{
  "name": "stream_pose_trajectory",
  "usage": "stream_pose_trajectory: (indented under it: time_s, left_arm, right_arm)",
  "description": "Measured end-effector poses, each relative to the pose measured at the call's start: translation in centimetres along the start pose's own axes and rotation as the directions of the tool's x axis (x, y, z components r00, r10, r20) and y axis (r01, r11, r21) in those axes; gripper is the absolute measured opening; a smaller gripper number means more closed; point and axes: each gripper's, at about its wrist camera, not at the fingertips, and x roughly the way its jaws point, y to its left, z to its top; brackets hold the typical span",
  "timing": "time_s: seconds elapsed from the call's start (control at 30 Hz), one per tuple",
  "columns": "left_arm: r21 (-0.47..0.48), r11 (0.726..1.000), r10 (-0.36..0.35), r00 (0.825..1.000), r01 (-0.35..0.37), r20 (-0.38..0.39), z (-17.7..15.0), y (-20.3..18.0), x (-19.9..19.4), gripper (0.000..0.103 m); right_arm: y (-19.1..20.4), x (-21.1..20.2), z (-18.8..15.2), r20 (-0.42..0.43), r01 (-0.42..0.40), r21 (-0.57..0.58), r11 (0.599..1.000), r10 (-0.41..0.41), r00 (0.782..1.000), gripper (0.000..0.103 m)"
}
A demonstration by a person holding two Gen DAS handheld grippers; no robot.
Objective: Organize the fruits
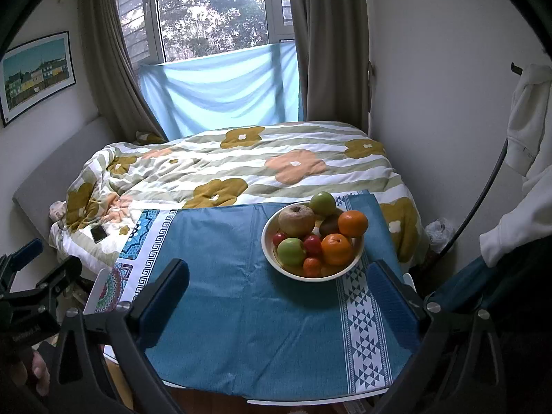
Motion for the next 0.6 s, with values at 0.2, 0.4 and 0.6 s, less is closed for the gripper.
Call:
stream_pose_trajectory:
  time_s: [0.2, 0.4, 0.6]
  left_arm:
    - [0.000, 1.000, 0.002, 1.000, -0.002, 0.010, 0.11, 0.03, -0.20, 0.103]
    - [0.003, 1.000, 0.002, 1.000, -0.002, 0.007, 0.13, 0.02, -0.15, 0.103]
    - [0.009, 1.000, 0.016, 1.000, -0.016, 0.012, 0.08, 0.09, -0.09, 0.103]
  right_arm:
    - [-0.01, 0.00, -0.03, 0.000, 0.001, 0.000, 1.000, -0.001, 1.000, 0.103]
    - [-0.01, 0.00, -0.07, 0.000, 0.000, -0.001, 1.000, 0.000, 1.000, 0.103]
    - [-0.30, 0.20, 0.21, -0.005, -0.001, 0.000, 1.000, 0.001, 1.000, 0.103]
